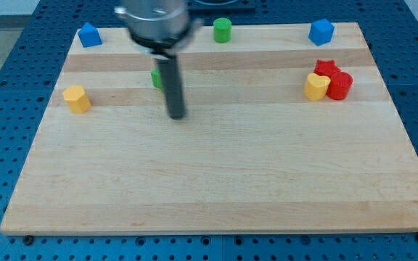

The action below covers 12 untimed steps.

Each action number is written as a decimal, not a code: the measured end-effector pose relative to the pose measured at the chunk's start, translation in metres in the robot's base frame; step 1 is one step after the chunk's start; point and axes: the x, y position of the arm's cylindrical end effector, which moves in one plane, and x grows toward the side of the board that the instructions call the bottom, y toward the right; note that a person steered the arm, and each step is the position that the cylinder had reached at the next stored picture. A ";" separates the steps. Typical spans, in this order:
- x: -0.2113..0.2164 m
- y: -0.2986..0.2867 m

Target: Move the red circle diagonally bottom left to the yellow heart

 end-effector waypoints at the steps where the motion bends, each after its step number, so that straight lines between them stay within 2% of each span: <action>1: -0.012 0.079; 2: -0.048 0.099; 3: -0.106 0.131; 4: -0.145 0.175; 5: -0.147 0.242; 6: -0.140 0.297; 7: -0.103 0.295; 8: -0.097 0.285; 9: -0.072 0.272; 10: -0.040 0.246; 12: 0.051 0.187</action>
